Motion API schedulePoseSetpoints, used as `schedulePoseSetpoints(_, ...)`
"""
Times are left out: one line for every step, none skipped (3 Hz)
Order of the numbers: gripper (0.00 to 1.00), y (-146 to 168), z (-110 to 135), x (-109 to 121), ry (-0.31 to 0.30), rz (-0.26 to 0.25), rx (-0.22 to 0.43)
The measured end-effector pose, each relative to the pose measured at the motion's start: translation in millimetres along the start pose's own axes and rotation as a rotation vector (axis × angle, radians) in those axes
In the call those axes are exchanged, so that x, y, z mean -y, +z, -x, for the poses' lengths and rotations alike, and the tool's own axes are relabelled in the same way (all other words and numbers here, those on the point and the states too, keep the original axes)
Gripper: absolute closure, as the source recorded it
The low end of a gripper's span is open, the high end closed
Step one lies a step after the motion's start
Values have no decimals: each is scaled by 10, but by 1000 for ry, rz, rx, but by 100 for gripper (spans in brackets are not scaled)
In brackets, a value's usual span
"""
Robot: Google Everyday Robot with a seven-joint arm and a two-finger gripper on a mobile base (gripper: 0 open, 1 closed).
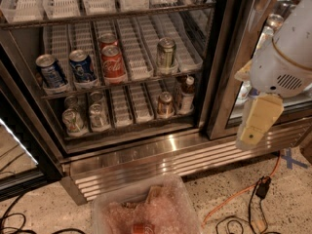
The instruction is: Pick 7up can from bottom shelf of fridge
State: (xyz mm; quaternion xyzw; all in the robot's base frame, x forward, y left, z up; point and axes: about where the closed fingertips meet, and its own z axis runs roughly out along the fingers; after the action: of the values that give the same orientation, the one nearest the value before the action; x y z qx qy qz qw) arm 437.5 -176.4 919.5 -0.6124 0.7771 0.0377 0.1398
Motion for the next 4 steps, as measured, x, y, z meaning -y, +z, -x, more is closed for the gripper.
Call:
schedulePoseSetpoints(0,196,22,13,37,-17,34)
schedulePoseSetpoints(0,885,20,-78,114,69,112)
schedulePoseSetpoints(0,1598,76,-254,175,144,199)
schedulePoseSetpoints(0,2139,225,-197,226,134,317)
